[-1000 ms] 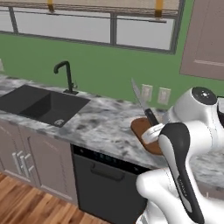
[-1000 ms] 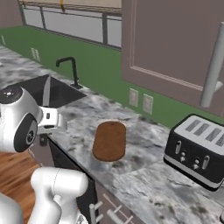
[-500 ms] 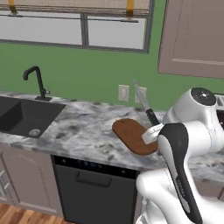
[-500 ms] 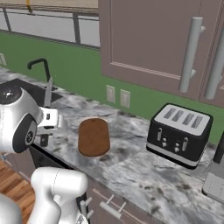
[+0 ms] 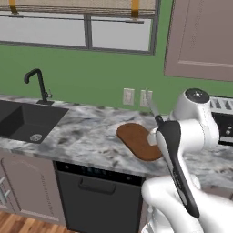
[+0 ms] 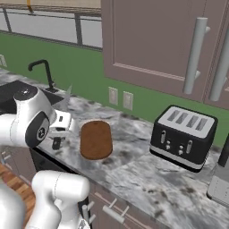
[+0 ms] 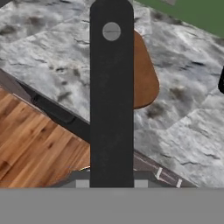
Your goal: Pick up the knife from the drawer and place it on the cutting board. Then place the meat from the plate to the cutting board.
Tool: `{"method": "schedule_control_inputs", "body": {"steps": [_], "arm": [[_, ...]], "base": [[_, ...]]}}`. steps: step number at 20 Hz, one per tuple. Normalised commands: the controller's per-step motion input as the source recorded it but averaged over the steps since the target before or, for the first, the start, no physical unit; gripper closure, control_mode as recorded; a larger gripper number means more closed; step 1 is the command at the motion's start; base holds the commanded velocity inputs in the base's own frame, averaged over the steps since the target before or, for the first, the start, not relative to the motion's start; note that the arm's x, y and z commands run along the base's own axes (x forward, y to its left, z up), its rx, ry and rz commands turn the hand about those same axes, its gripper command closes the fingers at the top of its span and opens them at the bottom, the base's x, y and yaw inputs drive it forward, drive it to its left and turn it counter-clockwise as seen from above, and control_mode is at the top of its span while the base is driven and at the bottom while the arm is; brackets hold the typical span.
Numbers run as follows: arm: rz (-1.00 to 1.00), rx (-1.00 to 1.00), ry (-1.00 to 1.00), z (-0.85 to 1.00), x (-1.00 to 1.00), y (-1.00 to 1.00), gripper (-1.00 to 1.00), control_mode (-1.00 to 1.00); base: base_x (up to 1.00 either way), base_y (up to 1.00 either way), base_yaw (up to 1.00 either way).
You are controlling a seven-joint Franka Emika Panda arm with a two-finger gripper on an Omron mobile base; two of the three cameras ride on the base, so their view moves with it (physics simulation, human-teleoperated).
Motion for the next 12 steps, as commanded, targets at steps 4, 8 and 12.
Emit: {"method": "schedule_control_inputs", "body": {"steps": [4, 8, 12], "arm": [[0.16, -0.08, 0.11, -0.39, 0.54, 0.0, 1.0, -1.0], [0.19, -0.06, 0.0, -0.35, 0.42, -0.11, 1.0, -1.0], [0.34, 0.04, -0.06, -0.52, 0.42, -0.16, 1.0, -1.0]], "base": [[0.0, 0.0, 0.0], [0.0, 0.0, 0.0], [0.0, 0.0, 0.0]]}}
